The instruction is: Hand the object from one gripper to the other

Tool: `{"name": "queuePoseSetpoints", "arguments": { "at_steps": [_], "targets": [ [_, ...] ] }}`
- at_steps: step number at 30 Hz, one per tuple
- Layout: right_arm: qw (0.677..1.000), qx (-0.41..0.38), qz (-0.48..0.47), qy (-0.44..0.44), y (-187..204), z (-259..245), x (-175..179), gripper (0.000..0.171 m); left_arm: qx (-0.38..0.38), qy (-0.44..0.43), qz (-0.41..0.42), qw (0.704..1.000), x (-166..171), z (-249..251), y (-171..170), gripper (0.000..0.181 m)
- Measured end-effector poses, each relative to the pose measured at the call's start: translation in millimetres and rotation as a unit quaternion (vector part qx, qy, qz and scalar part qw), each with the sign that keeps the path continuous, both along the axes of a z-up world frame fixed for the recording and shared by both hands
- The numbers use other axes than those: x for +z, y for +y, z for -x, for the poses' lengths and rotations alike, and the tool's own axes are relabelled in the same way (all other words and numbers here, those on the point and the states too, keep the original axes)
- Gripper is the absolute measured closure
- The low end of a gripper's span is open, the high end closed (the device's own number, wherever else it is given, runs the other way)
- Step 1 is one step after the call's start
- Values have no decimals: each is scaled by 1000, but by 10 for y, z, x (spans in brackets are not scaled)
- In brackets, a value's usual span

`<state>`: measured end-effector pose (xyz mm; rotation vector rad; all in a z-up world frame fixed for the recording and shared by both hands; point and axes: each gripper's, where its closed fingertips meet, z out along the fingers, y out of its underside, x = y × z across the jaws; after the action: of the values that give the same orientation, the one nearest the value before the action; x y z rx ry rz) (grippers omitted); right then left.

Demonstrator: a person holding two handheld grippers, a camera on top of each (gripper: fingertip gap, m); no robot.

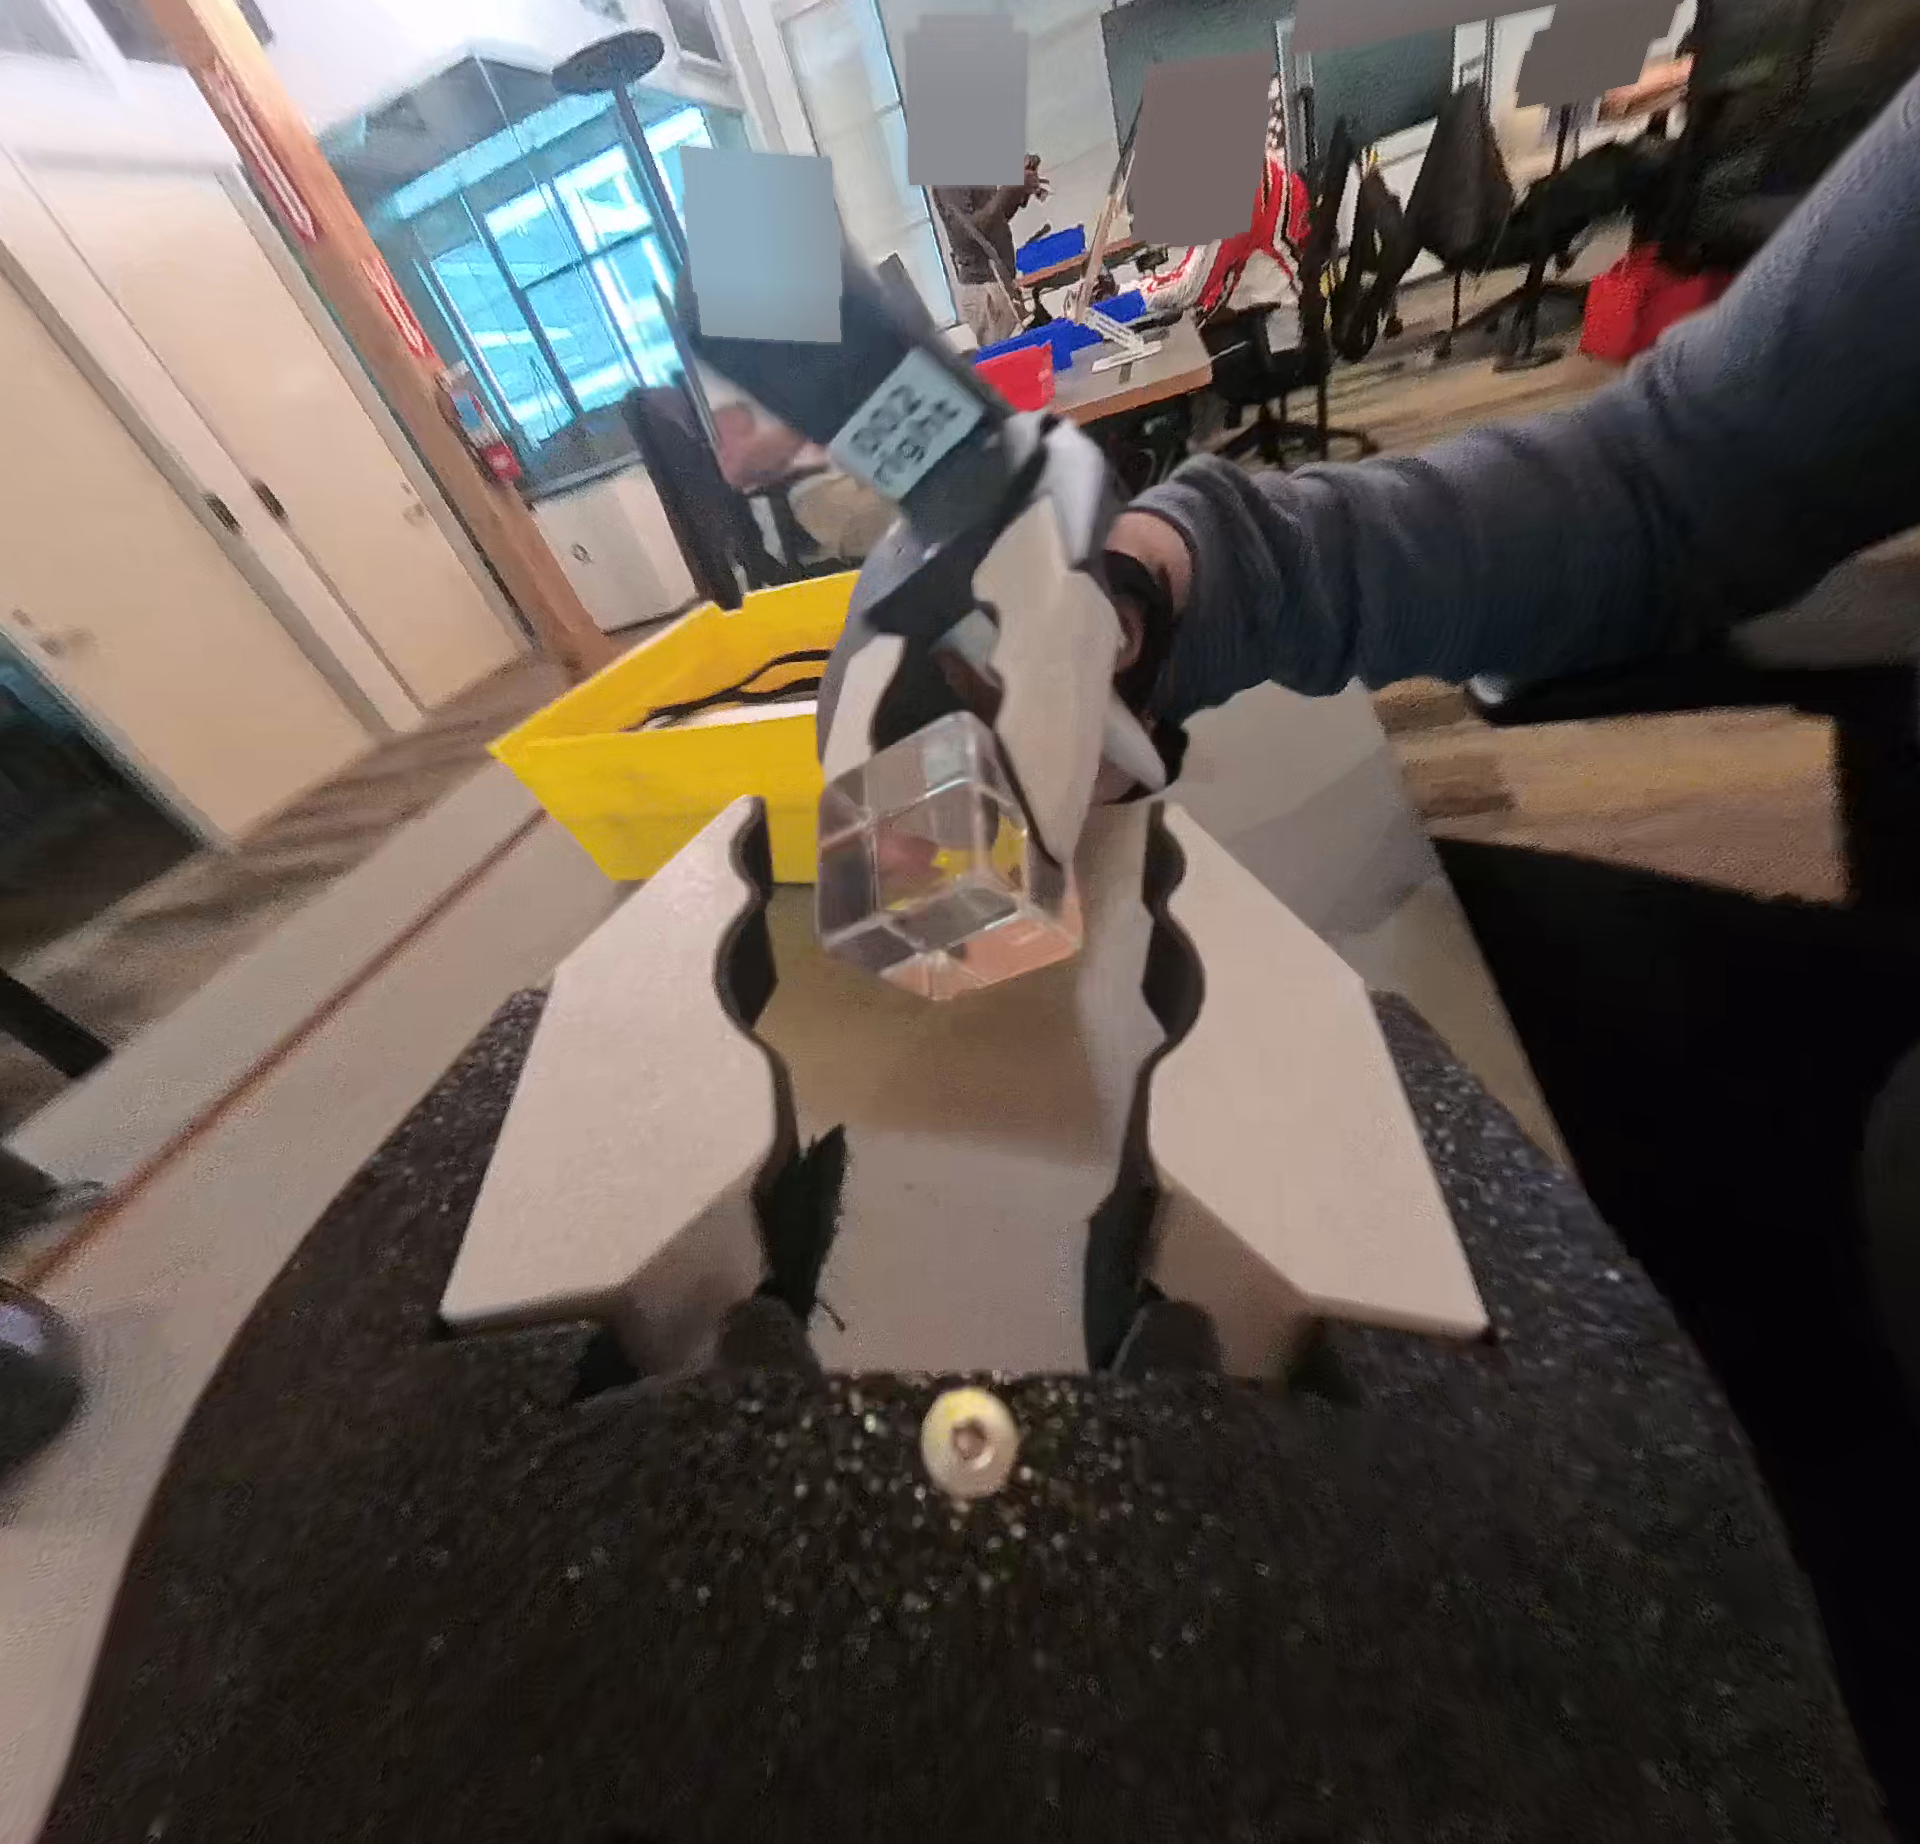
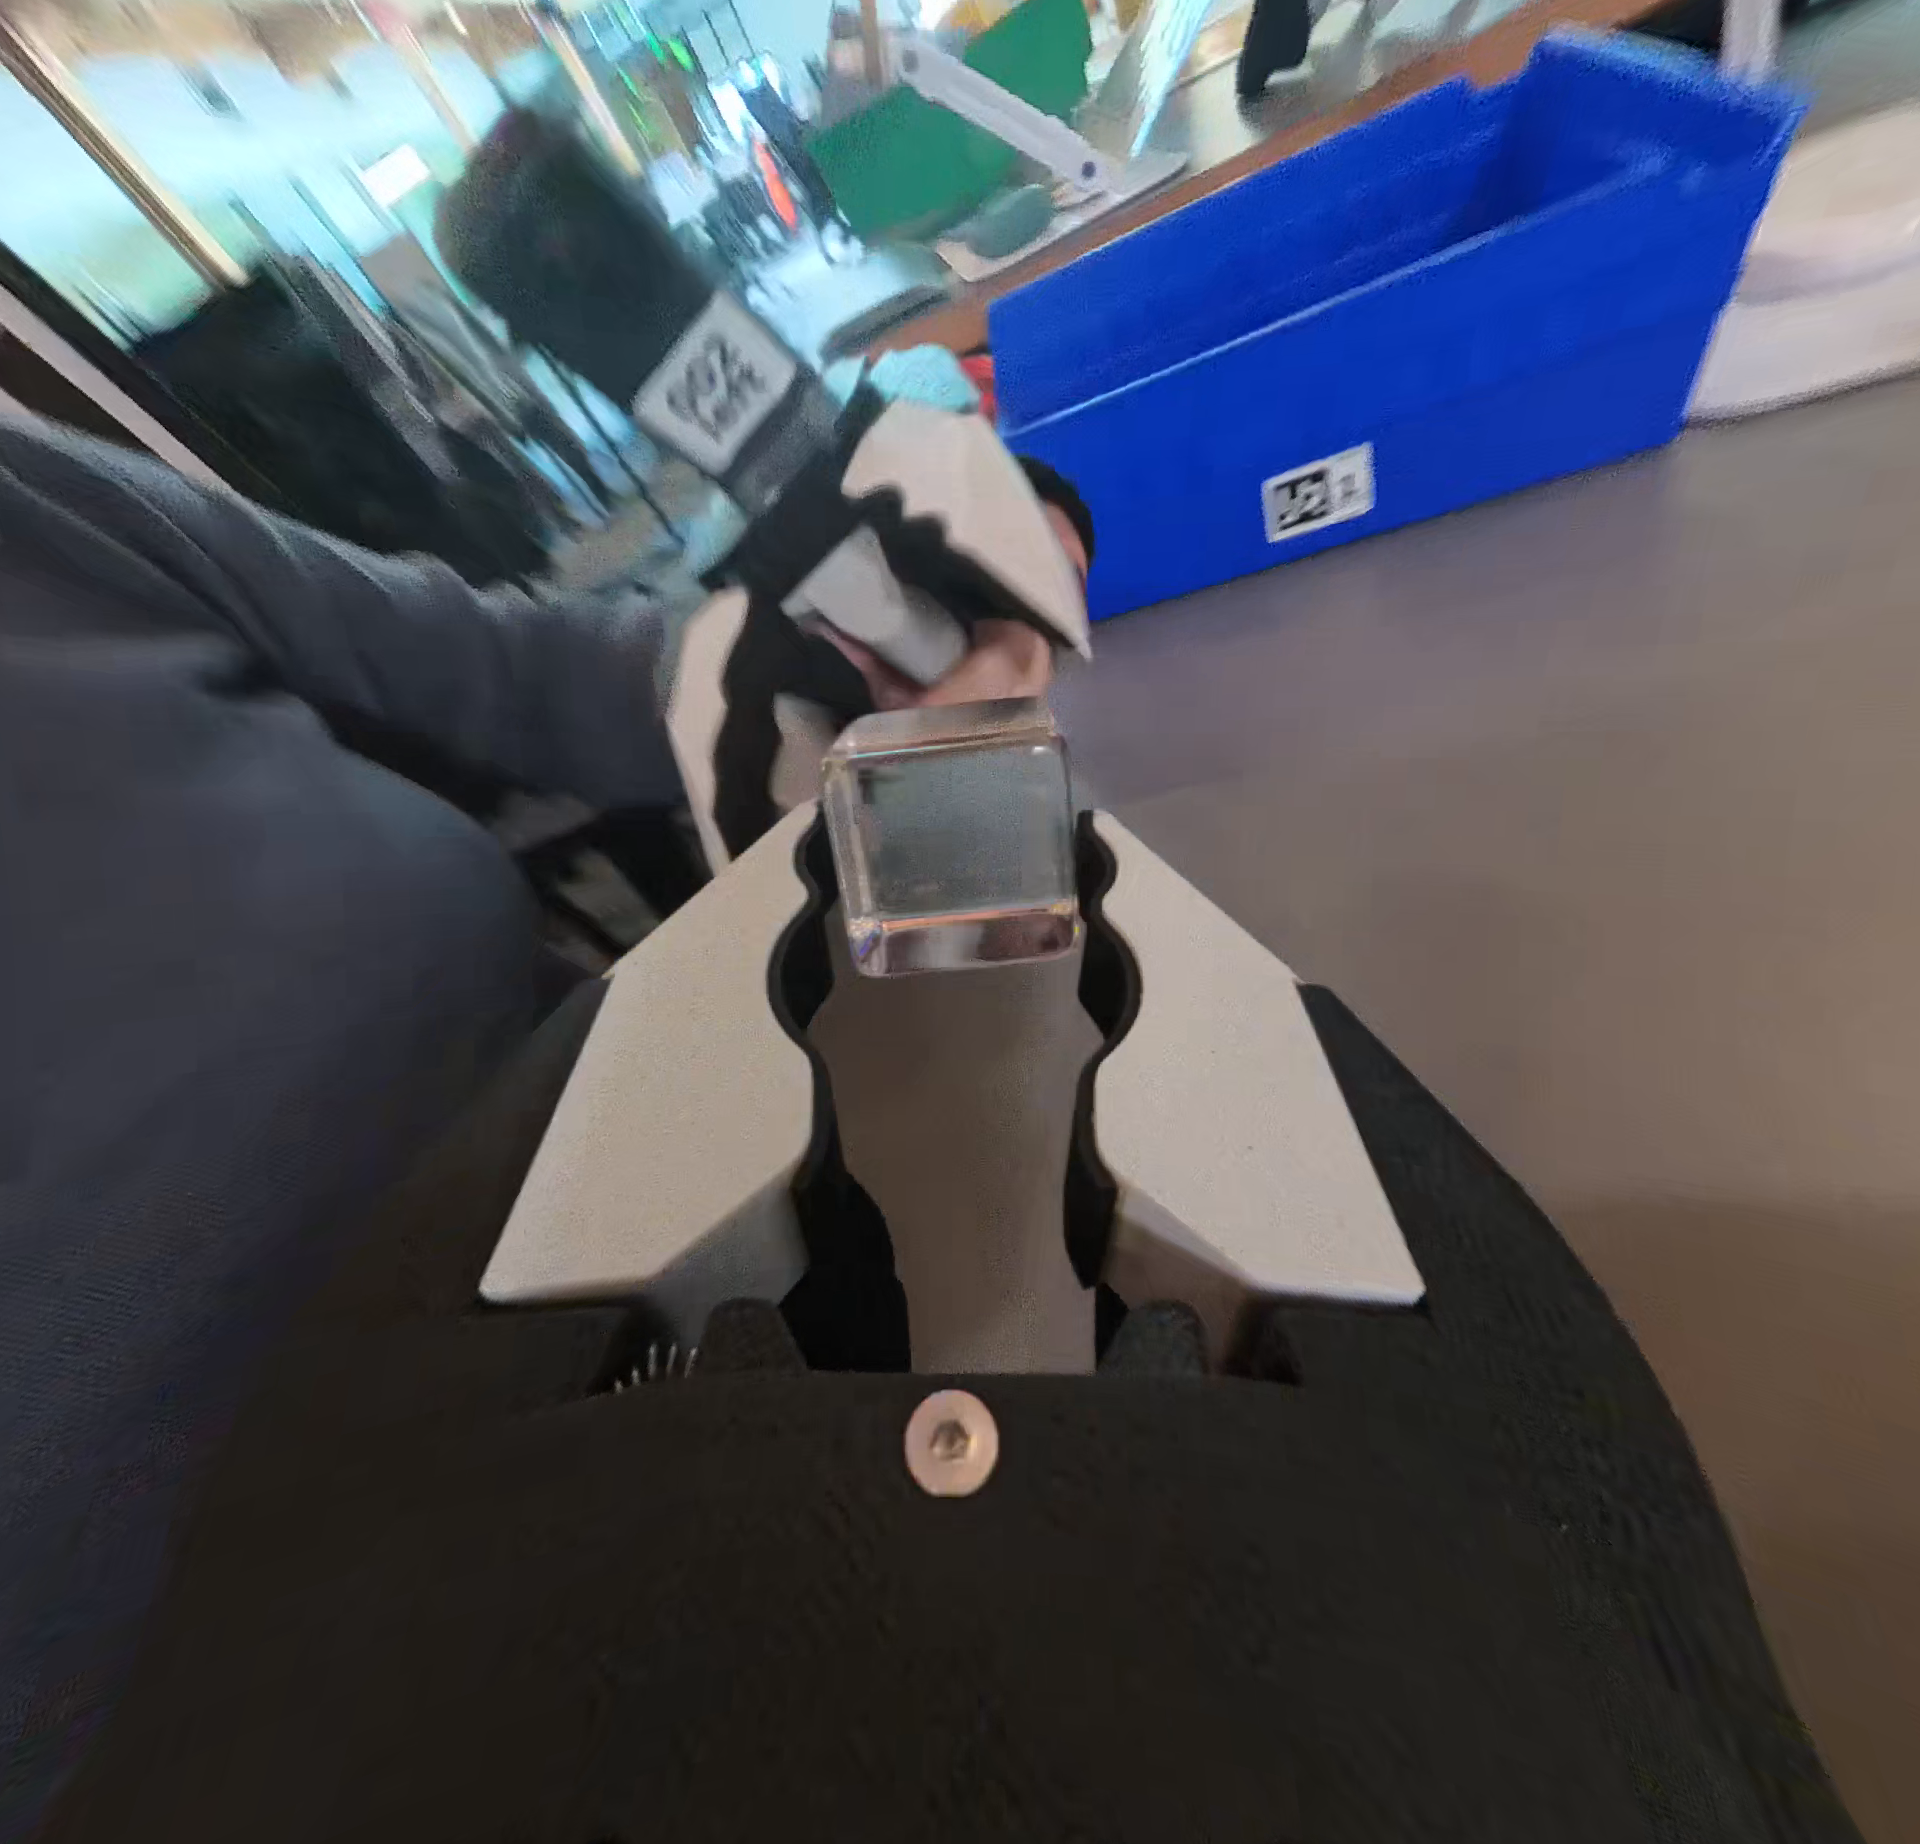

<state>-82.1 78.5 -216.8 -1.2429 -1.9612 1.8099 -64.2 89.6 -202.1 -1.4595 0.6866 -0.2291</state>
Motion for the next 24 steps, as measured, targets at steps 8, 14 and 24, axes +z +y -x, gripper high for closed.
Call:
{"name": "queuePoseSetpoints", "arguments": {
  "at_steps": [8,14,24],
  "targets": [
    [911,-49,-355,204,160,74,-40,127,-60,-205,165,963,11,82,25,100],
    [806,-81,-548,211,322,141,-116,127,-21,-304,247,920,-94,156,160,111],
    [747,-96,-617,227,215,154,-32,126,2,-251,202,947,-142,114,185,138]
  ]
}}
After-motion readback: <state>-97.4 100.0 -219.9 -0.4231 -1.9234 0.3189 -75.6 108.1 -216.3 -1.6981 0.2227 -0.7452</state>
